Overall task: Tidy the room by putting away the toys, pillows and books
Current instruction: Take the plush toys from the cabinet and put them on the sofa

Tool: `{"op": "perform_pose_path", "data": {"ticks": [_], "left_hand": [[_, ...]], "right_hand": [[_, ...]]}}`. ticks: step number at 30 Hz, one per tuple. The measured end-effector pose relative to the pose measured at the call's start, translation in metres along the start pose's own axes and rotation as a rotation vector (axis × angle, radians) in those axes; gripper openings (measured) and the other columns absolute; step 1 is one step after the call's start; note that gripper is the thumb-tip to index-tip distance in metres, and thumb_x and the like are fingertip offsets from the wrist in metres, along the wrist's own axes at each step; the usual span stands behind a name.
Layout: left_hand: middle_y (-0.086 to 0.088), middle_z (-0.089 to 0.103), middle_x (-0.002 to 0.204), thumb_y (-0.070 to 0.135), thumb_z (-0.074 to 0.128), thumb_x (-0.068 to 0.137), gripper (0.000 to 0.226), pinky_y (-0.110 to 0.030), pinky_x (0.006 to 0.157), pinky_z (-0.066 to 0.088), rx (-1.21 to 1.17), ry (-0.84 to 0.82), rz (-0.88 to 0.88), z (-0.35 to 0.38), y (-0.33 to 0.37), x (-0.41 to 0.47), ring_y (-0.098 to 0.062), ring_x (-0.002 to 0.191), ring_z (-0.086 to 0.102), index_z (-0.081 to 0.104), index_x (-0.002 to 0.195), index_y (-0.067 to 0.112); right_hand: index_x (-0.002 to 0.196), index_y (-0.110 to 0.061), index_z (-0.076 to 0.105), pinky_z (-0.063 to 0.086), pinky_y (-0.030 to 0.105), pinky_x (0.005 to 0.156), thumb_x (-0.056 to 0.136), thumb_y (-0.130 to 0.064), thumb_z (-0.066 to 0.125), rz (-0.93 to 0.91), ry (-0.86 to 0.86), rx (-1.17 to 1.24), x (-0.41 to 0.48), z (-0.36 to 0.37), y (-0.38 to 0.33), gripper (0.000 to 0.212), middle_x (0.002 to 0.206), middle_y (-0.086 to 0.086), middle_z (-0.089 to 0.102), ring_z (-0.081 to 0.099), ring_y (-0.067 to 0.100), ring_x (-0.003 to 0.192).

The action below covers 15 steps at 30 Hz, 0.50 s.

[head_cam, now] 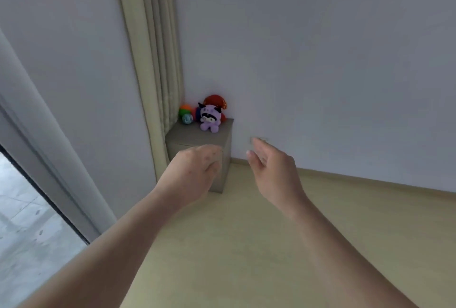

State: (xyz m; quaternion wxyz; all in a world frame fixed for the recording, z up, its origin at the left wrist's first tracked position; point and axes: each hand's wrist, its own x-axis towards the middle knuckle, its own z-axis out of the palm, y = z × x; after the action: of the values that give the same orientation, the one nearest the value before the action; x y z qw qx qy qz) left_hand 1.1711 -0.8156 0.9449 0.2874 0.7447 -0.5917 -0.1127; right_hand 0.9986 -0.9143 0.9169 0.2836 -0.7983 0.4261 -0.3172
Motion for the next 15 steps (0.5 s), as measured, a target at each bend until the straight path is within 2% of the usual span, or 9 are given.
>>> {"op": "perform_pose_path", "data": {"ticks": [2, 3, 5, 6, 9, 12, 15], "left_hand": [[0.007, 0.061, 0.141, 0.027, 0.054, 0.103, 0.042, -0.020, 0.105, 0.039, 0.053, 0.002, 0.014, 0.012, 0.006, 0.060, -0.011, 0.130, 0.055, 0.056, 0.145, 0.024], [0.008, 0.059, 0.143, 0.028, 0.053, 0.103, 0.043, -0.017, 0.103, 0.036, 0.079, -0.002, 0.013, 0.015, 0.009, 0.088, -0.010, 0.132, 0.053, 0.054, 0.146, 0.025], [0.010, 0.055, 0.147, 0.031, 0.052, 0.104, 0.044, -0.014, 0.099, 0.031, 0.141, -0.013, 0.016, 0.012, 0.017, 0.142, -0.009, 0.134, 0.049, 0.051, 0.148, 0.028], [0.011, 0.054, 0.147, 0.032, 0.050, 0.104, 0.045, -0.015, 0.098, 0.031, 0.172, -0.026, 0.024, 0.011, 0.019, 0.171, -0.010, 0.134, 0.049, 0.049, 0.149, 0.029], [0.009, 0.056, 0.142, 0.035, 0.046, 0.106, 0.041, -0.024, 0.099, 0.043, 0.268, -0.060, 0.052, 0.007, 0.016, 0.241, -0.013, 0.125, 0.055, 0.048, 0.147, 0.032], [0.007, 0.060, 0.132, 0.039, 0.041, 0.106, 0.032, -0.039, 0.093, 0.052, 0.376, -0.117, 0.129, 0.011, -0.003, 0.310, -0.016, 0.112, 0.060, 0.053, 0.133, 0.028], [0.017, 0.055, 0.135, 0.041, 0.041, 0.105, 0.035, -0.035, 0.090, 0.052, 0.469, -0.147, 0.234, 0.019, -0.034, 0.372, -0.010, 0.115, 0.057, 0.050, 0.138, 0.032]], "right_hand": [[0.142, -0.016, 0.056, 0.041, 0.013, 0.096, 0.104, -0.037, 0.053, 0.003, -0.039, -0.029, 0.057, -0.012, 0.018, 0.044, 0.118, -0.006, 0.068, 0.063, 0.016, 0.123], [0.144, -0.016, 0.055, 0.039, 0.010, 0.089, 0.104, -0.037, 0.053, -0.003, -0.054, -0.048, 0.083, -0.020, 0.023, 0.046, 0.119, -0.004, 0.070, 0.064, 0.017, 0.119], [0.152, -0.017, 0.047, 0.036, 0.009, 0.096, 0.104, -0.037, 0.054, -0.059, -0.104, -0.093, 0.136, -0.037, 0.027, 0.052, 0.139, -0.001, 0.063, 0.059, 0.015, 0.126], [0.153, -0.017, 0.044, 0.038, 0.014, 0.101, 0.104, -0.036, 0.054, -0.097, -0.135, -0.127, 0.165, -0.046, 0.031, 0.053, 0.143, 0.001, 0.060, 0.057, 0.016, 0.130], [0.153, -0.019, 0.045, 0.047, 0.033, 0.103, 0.104, -0.036, 0.054, -0.170, -0.195, -0.226, 0.239, -0.063, 0.045, 0.053, 0.138, 0.006, 0.063, 0.059, 0.021, 0.126], [0.153, -0.021, 0.046, 0.044, 0.027, 0.105, 0.104, -0.039, 0.053, -0.181, -0.217, -0.270, 0.313, -0.058, 0.066, 0.052, 0.146, 0.001, 0.058, 0.056, 0.017, 0.131], [0.153, -0.021, 0.044, 0.038, 0.024, 0.110, 0.105, -0.040, 0.051, -0.237, -0.292, -0.336, 0.374, -0.035, 0.083, 0.053, 0.152, -0.003, 0.051, 0.049, 0.014, 0.137]]}}
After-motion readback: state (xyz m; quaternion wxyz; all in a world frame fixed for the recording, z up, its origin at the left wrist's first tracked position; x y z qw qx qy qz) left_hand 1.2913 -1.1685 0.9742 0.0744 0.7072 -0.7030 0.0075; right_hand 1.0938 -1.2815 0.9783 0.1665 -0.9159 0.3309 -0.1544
